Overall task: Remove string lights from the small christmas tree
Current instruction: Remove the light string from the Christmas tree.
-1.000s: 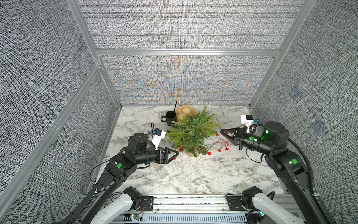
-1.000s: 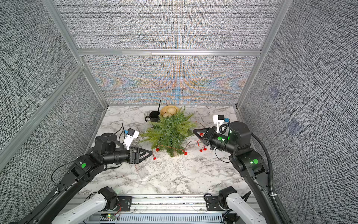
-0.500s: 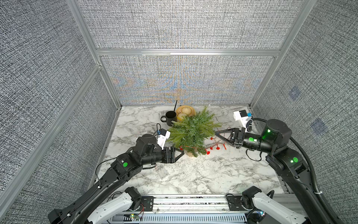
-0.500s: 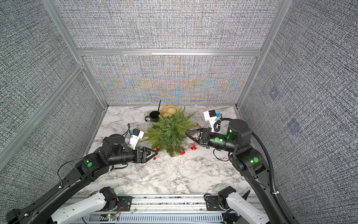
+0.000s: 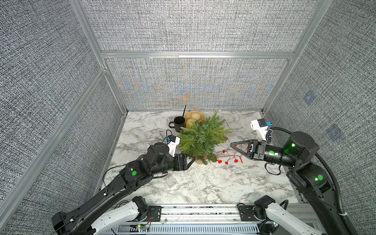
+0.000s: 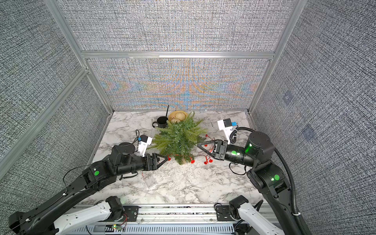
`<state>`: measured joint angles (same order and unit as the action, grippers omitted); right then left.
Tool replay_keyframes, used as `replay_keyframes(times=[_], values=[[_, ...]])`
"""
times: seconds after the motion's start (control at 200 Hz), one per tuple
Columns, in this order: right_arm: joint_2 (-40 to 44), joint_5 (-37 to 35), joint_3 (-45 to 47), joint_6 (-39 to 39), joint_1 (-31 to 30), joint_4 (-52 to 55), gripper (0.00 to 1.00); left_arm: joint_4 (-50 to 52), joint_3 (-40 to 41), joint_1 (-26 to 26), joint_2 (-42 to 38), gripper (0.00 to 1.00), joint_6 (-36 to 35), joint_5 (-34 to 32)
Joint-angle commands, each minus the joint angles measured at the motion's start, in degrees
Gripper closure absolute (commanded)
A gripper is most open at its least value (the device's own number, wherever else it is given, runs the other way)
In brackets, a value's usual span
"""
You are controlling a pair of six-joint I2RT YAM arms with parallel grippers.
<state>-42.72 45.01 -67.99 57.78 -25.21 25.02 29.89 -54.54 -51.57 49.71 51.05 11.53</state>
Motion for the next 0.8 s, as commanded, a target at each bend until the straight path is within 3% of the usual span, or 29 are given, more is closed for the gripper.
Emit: replay_keyframes(times=[0.0,0.175,0.795], values=[[0.71,0.61,1.92,-0.37,-0.08,-0.78,1.00,-1.35,0.12,-0.29,0.40,0.26,0.57,-1.72],[0.93,-0.19,4.93,0.48,-0.36,-1.96,1.00,-2.00,-0.29,-2.23,2.38,0.26,1.87,-0.79],[4.33,1.39,3.88,-0.81,-1.74,3.00,1.00,-6.77,0.82,-9.95,5.88,0.26,9.87,-9.16]])
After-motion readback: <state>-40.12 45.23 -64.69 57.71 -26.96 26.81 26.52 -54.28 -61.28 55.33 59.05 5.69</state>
